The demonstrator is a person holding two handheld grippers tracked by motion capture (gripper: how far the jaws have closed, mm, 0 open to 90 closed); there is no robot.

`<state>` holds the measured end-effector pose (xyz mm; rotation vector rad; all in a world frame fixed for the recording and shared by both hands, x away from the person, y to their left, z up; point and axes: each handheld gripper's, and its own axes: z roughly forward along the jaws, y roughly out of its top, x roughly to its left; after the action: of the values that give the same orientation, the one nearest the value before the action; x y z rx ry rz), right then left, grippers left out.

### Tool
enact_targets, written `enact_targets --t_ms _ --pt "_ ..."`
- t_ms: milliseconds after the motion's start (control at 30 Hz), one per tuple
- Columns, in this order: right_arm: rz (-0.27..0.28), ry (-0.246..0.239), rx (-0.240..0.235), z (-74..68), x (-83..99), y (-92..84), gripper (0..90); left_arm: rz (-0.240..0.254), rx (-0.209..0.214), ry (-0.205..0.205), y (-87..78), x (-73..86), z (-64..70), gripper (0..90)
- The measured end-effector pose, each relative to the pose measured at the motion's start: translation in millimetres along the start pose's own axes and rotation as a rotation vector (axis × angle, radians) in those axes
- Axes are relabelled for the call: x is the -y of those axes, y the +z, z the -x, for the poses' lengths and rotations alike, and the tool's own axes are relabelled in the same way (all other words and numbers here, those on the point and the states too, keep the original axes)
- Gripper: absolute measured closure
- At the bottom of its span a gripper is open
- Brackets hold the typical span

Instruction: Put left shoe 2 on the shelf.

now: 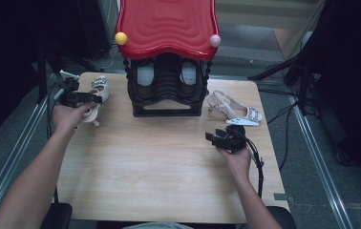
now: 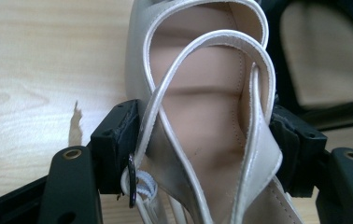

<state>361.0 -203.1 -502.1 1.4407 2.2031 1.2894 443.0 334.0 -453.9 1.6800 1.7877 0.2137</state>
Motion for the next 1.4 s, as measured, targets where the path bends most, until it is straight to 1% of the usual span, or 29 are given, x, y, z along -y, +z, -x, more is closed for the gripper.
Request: enact_targets --t_ms 67,100,167,200,233,300,333,400,467,533,567,600,667,733,833,867,900,1000,1033,1100,1200,1233,1300,1367,1400 --pt "0.0 -0.003 0.001 -0.6 0.0 0.1 47.2 0.01 -0.005 0.01 -5.4 -4.5 3.7 33.2" --pt "-0.002 -0.004 0.0 -0.7 0.0 0.4 47.2 0.017 -0.005 0.008 -7.7 -6.4 4.7 33.2" --pt "-0.005 -0.006 0.003 -0.8 0.1 0.5 47.2 0.028 0.019 -0.016 -11.7 -8.9 4.1 33.2" --pt "-0.005 -0.006 0.005 -0.9 0.2 0.5 47.2 0.028 0.017 -0.017 -12.9 -10.4 5.1 33.2" --pt "-0.005 -0.005 0.006 -1.0 0.3 0.4 47.2 0.026 0.0 -0.003 -14.2 -11.9 7.3 33.3" --pt "-0.007 -0.003 0.006 -1.2 0.3 0.6 47.2 0.026 -0.014 0.016 -17.4 -15.7 11.8 33.2" --pt "-0.007 -0.003 0.006 -1.3 0.2 0.7 47.2 0.029 -0.01 0.016 -19.5 -17.9 12.9 33.2" --pt "-0.006 -0.004 0.003 -1.4 0.2 1.2 47.2 0.04 0.007 0.004 -24.1 -22.6 15.3 33.2" --pt "-0.006 -0.005 -0.002 -1.4 0.1 1.3 47.2 0.049 0.001 0.01 -29.1 -28.1 20.2 33.2" --pt "-0.005 -0.002 -0.003 -1.8 0.0 1.0 47.2 0.055 0.016 0.016 -35.2 -33.7 23.8 33.2" --pt "-0.003 -0.001 -0.003 -1.8 -0.1 0.8 47.2 0.062 0.021 0.027 -38.2 -36.3 26.4 33.1" --pt "-0.002 -0.001 -0.002 -1.8 -0.2 0.5 47.2 0.073 0.016 0.038 -40.7 -38.9 30.2 33.1" --pt "0.003 0.002 -0.003 -1.3 -0.6 0.0 47.1 0.072 0.017 0.056 -46.7 -44.2 35.8 33.2" --pt "0.007 0.007 -0.003 -1.3 -1.1 -0.4 47.1 0.074 0.027 0.055 -52.8 -50.3 41.8 33.2" --pt "0.01 0.008 -0.007 -1.4 -1.4 -0.1 47.2 0.1 0.021 0.057 -62.8 -59.7 51.4 33.2" --pt "0.007 0.01 -0.008 -1.8 -1.4 0.0 47.1 0.103 0.028 0.054 -66.5 -63.1 53.5 33.2" --pt "0.01 0.007 -0.009 -1.7 -1.4 0.4 47.1 0.119 0.036 0.042 -69.1 -66.3 56.9 33.2" --pt "0.008 0.008 -0.011 -1.9 -1.9 0.6 47.2 0.125 0.028 0.058 -79.9 -76.1 66.2 33.2" --pt "0.007 0.011 -0.012 -1.9 -2.0 0.6 47.2 0.129 0.033 0.05 -83.5 -79.3 69.3 33.2" --pt "0.01 0.011 -0.011 -1.6 -2.2 0.6 47.2 0.135 0.025 0.063 -91.2 -86.1 75.3 33.2" --pt "0.01 0.011 -0.01 -1.1 -2.2 0.7 47.2 0.158 0.014 0.075 -103.7 -96.8 86.0 33.2" --pt "0.004 0.018 -0.01 -1.5 -2.2 0.2 47.2 0.155 0.016 0.083 -108.6 -100.6 88.5 33.2" --pt "0.005 0.016 -0.009 -1.3 -2.2 -0.2 47.2 0.174 0.013 0.082 -116.8 -107.4 94.0 33.2" --pt "0.007 0.017 -0.009 -1.0 -2.2 -0.5 47.2 0.183 0.007 0.093 -125.2 -113.7 99.6 33.2" --pt "0.008 0.017 -0.009 -0.6 -2.2 -0.4 47.2 0.188 0.012 0.093 -129.3 -116.7 102.7 33.2"
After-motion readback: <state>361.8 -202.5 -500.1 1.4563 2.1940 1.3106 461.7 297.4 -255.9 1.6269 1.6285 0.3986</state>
